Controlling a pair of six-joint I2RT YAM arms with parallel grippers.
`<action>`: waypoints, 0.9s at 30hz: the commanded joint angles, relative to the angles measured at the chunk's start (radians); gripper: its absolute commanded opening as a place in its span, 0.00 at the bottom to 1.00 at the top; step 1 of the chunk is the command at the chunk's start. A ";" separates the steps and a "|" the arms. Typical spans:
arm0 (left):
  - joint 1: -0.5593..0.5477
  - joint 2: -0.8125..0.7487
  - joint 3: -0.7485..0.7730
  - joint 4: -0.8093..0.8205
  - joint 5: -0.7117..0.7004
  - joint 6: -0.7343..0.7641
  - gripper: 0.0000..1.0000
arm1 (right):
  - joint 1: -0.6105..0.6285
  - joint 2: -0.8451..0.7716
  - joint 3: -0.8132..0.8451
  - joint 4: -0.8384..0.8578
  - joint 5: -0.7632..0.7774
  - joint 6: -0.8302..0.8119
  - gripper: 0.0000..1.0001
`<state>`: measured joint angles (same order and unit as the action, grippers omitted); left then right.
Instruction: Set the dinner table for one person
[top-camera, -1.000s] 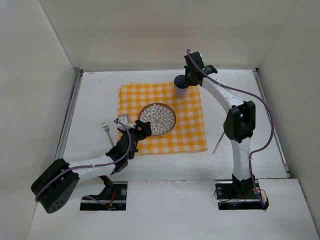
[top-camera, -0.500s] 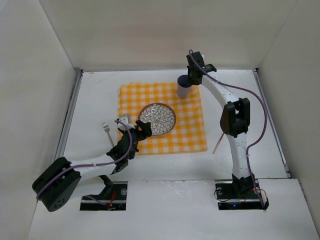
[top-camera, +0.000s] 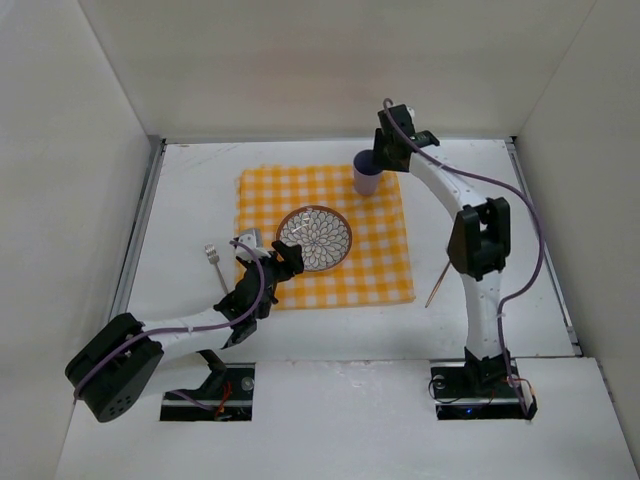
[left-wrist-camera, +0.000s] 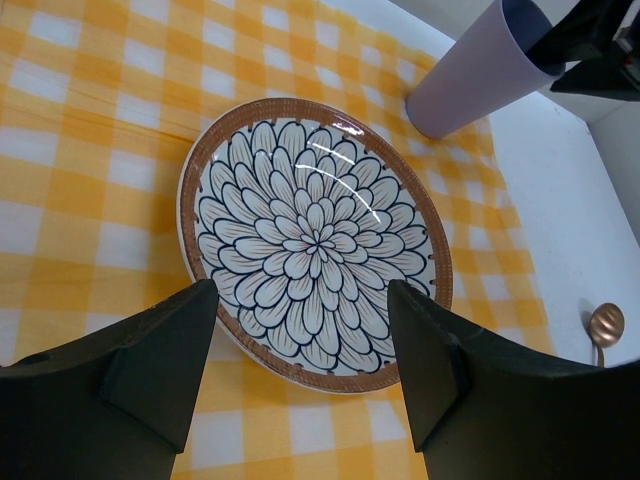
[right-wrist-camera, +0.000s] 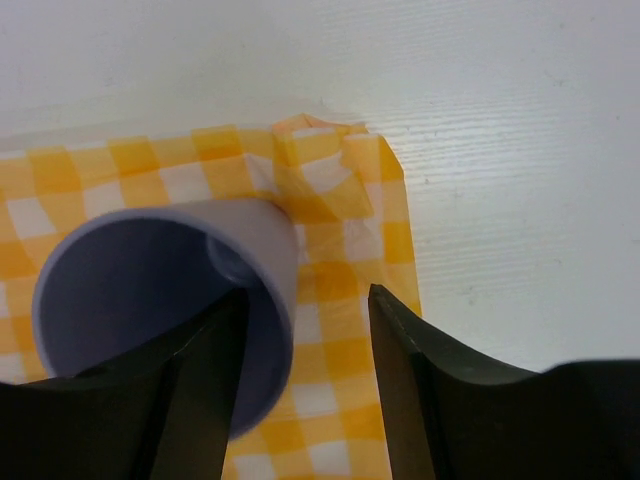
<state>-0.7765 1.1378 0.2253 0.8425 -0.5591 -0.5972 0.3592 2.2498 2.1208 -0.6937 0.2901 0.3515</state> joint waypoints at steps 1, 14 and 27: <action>0.010 -0.004 0.017 0.058 -0.005 -0.013 0.67 | -0.012 -0.180 -0.057 0.123 -0.005 0.020 0.58; -0.002 -0.036 0.020 0.050 0.007 -0.009 0.63 | -0.075 -0.817 -0.933 0.444 0.007 0.222 0.20; -0.028 -0.069 0.023 0.047 0.044 -0.015 0.58 | -0.115 -1.090 -1.458 0.301 0.185 0.348 0.26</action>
<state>-0.7990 1.1042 0.2253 0.8413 -0.5194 -0.6037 0.2478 1.1660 0.6731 -0.3943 0.3973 0.6605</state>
